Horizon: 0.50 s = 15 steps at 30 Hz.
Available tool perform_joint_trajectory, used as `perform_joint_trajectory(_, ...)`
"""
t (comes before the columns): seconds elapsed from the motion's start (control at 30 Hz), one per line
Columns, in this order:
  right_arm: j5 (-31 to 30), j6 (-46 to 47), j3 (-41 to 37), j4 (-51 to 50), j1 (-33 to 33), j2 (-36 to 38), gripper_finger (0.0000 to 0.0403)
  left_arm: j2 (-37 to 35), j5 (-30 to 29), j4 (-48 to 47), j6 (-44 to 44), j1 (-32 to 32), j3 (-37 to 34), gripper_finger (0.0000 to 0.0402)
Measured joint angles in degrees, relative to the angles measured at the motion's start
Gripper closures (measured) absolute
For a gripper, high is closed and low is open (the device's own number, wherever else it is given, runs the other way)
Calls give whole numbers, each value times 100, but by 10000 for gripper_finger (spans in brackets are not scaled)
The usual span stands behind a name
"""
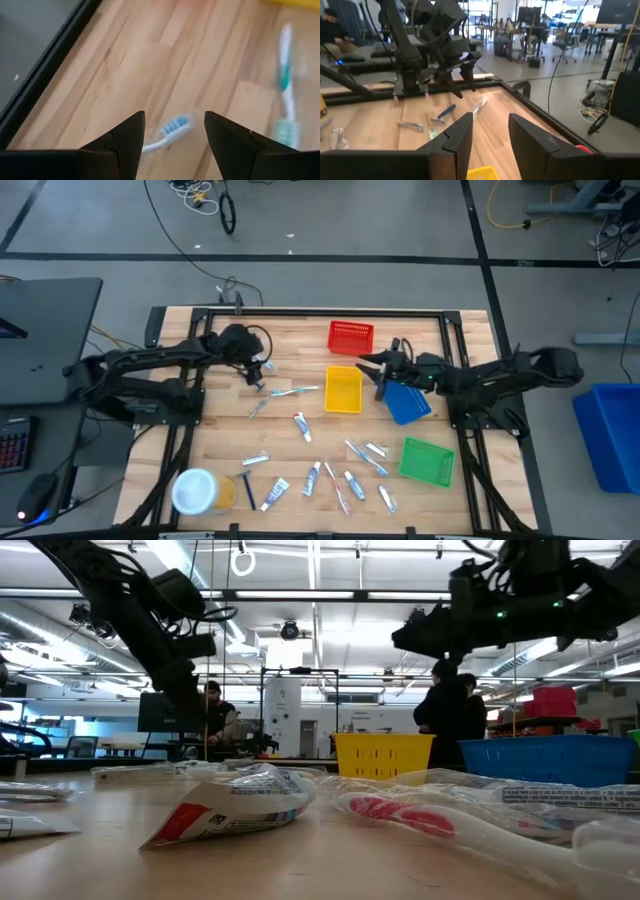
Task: Pick & Place Travel size toiletries
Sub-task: Put the blue toothbrush into the red bin
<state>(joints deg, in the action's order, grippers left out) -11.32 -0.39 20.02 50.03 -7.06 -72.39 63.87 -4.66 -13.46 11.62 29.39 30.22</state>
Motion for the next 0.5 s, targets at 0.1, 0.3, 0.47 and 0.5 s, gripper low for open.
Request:
perform_joint_trajectory(0.1,0,-1,225,1,-54,-399,268,198,4,-3,380,133,9,186)
perform_joint_trajectory(0.3,-2,19,537,-9,-294,-1028,265,496,282,-26,848,385,17,187)
perform_joint_trajectory(0.47,-4,18,720,-5,-536,-1279,255,863,280,45,1186,571,17,187)
perform_joint_trajectory(0.5,-4,18,767,-1,-580,-1318,251,970,279,86,1256,601,17,187)
